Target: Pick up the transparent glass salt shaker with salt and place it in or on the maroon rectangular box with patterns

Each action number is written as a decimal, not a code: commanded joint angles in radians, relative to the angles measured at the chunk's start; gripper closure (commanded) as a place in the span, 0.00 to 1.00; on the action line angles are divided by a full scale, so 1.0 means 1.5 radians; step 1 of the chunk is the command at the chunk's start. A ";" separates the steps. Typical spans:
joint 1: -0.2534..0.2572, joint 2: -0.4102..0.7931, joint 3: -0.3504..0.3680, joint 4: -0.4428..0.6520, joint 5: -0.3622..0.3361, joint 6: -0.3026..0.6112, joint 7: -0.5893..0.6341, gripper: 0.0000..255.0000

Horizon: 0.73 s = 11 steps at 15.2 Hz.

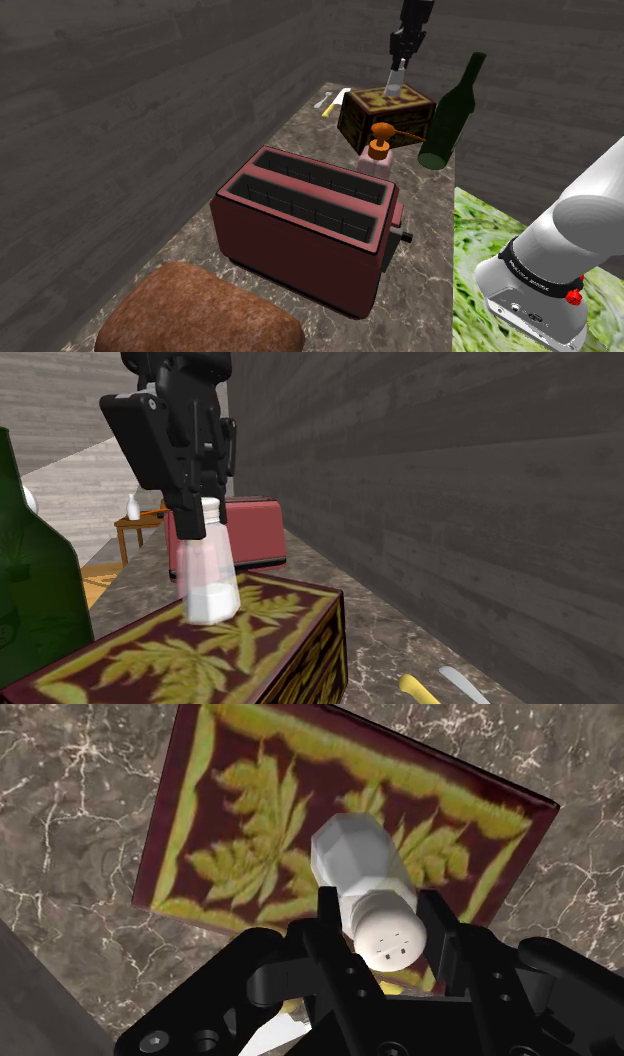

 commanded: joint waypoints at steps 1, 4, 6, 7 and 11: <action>0.000 0.000 0.000 -0.008 0.000 0.008 0.000 1.00; 0.000 0.000 0.000 -0.008 0.000 0.008 0.000 1.00; 0.000 0.000 0.000 -0.008 0.000 0.008 0.000 1.00; 0.000 0.000 0.000 -0.008 0.000 0.008 0.000 1.00; 0.000 0.000 0.000 -0.008 0.000 0.008 0.000 0.00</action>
